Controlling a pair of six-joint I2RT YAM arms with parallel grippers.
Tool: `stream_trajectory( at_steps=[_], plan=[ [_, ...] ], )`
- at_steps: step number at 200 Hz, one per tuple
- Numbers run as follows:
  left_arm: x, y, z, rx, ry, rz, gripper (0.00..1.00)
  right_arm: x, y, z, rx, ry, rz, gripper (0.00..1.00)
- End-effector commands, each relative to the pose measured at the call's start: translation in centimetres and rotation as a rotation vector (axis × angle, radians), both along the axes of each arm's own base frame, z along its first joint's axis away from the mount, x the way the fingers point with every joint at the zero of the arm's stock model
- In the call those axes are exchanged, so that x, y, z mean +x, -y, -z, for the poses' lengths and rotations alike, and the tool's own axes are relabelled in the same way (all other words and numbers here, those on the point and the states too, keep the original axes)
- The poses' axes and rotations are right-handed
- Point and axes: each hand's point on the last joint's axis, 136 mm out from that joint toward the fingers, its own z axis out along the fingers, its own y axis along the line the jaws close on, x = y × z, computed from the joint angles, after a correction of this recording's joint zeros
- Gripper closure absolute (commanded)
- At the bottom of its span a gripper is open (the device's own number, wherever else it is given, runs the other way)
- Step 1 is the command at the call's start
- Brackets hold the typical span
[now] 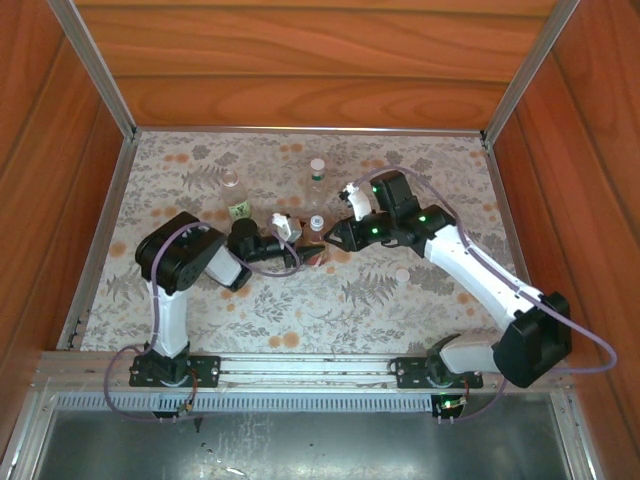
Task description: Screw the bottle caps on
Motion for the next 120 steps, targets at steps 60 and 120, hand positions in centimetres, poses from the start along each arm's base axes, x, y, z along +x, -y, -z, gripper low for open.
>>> stream_trajectory(
  at_steps=[60,120],
  plan=[
    [-3.4,-1.3,-1.2,0.311,0.32,-0.053,0.39,-6.8,1.4,-3.0,-0.292,0.908,-0.683,0.33],
    [-6.0,-2.3,-2.2,0.365,0.341,0.023,0.39,-6.4,-0.7,-1.6,-0.5,1.064,-0.87,0.34]
  ],
)
